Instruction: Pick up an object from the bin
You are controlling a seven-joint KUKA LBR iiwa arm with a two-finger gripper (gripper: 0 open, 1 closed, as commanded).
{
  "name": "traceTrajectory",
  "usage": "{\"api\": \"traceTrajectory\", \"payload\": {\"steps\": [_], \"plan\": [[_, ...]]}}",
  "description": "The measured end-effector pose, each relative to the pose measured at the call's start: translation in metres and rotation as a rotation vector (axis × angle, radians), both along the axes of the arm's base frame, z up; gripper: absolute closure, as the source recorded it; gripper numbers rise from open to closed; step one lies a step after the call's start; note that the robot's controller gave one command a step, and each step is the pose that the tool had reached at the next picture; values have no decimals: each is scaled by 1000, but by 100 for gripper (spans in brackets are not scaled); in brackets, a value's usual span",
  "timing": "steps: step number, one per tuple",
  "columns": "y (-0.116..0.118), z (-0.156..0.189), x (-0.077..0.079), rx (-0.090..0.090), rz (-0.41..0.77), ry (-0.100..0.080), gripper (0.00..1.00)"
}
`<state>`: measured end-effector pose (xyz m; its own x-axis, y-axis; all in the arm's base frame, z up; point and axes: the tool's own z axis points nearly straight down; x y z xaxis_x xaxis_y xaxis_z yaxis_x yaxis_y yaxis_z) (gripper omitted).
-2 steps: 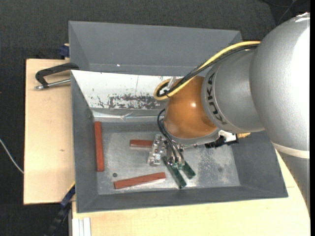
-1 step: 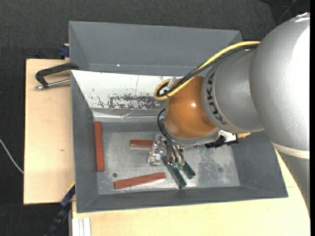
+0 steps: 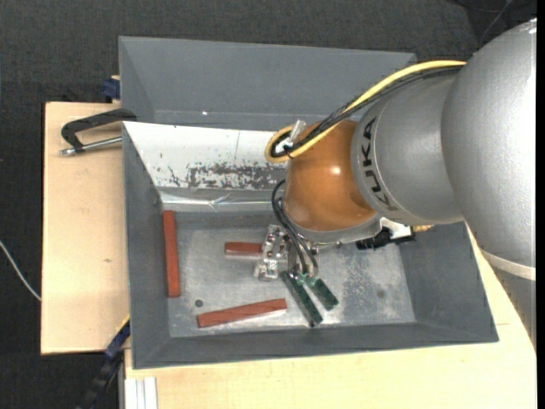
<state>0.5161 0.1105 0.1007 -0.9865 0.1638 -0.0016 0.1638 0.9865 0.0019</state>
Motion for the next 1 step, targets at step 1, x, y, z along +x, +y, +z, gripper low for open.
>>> {"api": "traceTrajectory", "payload": {"steps": [1], "plan": [[-8, 20, 4, 2, -7, -5, 100]]}}
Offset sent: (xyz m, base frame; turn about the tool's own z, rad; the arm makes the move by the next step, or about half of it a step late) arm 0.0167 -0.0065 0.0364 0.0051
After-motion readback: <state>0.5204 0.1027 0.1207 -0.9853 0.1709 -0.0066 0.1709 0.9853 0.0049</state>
